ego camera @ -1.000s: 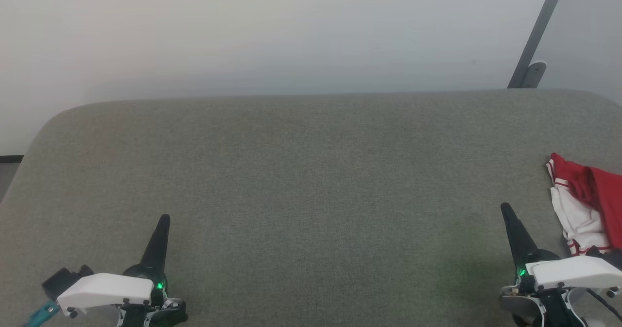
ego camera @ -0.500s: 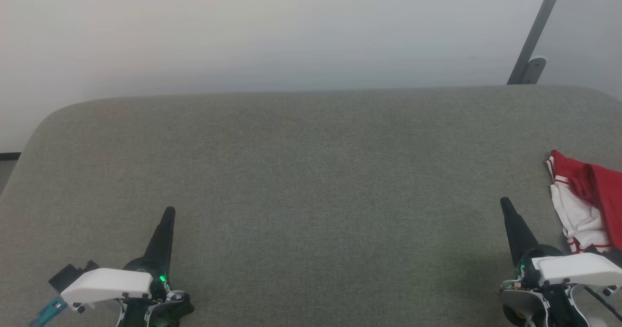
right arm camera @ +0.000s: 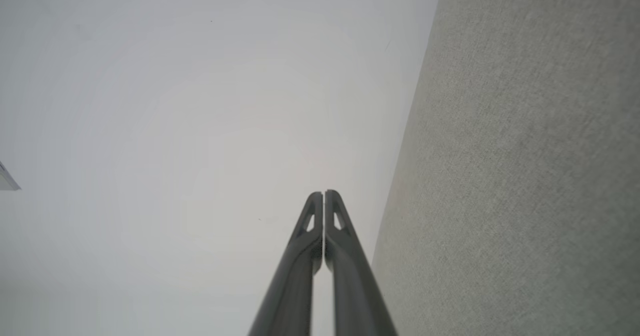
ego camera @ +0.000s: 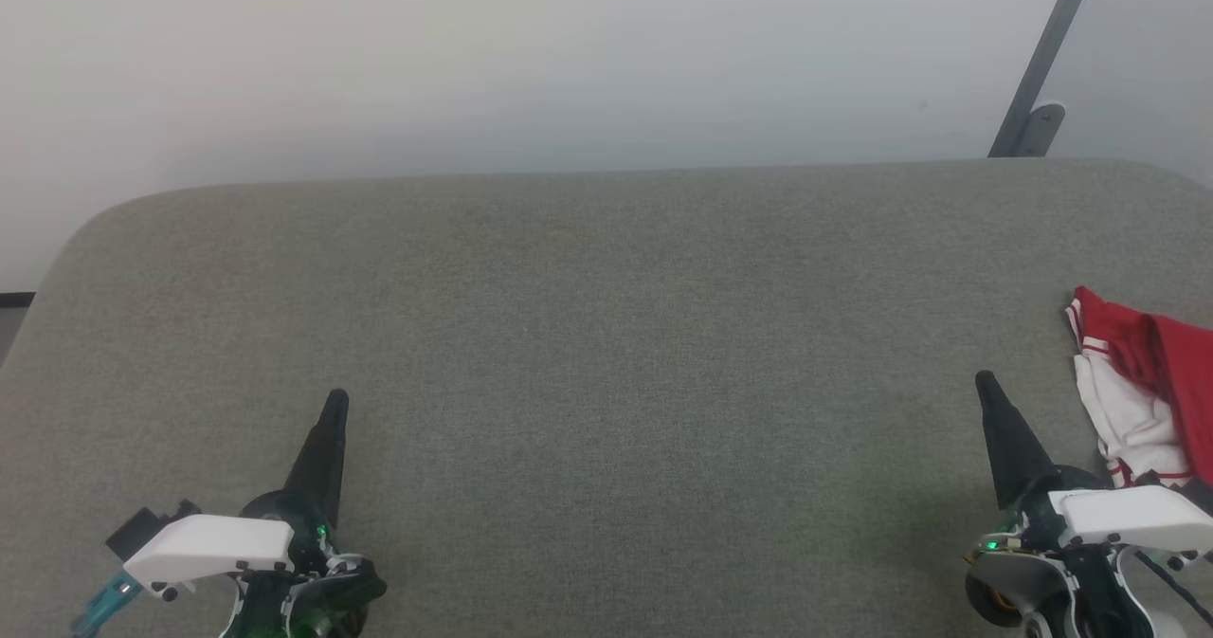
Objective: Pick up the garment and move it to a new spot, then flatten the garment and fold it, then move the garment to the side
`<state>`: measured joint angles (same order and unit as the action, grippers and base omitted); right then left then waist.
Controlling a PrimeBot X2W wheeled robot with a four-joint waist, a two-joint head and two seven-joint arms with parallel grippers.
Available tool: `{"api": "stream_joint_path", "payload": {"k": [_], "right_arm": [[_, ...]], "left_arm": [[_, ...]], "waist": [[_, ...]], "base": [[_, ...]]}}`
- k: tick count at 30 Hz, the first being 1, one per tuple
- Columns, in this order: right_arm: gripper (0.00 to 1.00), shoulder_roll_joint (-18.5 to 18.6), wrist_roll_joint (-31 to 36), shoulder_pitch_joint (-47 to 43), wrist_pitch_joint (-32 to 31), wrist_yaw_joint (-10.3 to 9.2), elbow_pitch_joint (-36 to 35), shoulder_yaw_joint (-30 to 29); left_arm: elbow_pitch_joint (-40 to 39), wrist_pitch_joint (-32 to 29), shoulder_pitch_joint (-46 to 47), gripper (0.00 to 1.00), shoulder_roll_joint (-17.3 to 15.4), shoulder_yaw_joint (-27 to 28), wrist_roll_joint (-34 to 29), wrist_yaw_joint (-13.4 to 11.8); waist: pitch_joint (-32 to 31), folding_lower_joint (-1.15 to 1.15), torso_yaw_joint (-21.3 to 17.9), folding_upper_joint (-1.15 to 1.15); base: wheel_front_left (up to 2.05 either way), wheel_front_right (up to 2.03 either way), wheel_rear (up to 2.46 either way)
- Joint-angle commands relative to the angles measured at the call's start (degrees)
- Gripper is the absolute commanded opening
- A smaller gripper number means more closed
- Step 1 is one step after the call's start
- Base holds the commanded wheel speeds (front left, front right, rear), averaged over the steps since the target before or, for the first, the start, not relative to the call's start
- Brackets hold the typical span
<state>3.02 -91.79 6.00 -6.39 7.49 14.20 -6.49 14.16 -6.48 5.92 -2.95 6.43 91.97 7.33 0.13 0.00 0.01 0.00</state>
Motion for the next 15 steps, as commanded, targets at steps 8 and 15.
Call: {"api": "stream_joint_path", "payload": {"k": [8,15], "right_arm": [[0.0,-0.27,-0.72,0.43,-0.27,0.0,-0.31,-0.13],[0.0,-0.26,-0.72,0.42,-0.26,0.0,-0.31,-0.11]], "left_arm": [[-0.16,-0.27,0.67,0.0,0.25,0.24,0.51,0.32],[-0.16,-0.27,0.67,0.0,0.25,0.24,0.52,0.32]], "waist": [[0.04,0.0,-0.01,0.0],[0.04,0.0,-0.01,0.0]], "base": [[0.0,0.0,0.0],[0.0,0.0,0.0]]}}
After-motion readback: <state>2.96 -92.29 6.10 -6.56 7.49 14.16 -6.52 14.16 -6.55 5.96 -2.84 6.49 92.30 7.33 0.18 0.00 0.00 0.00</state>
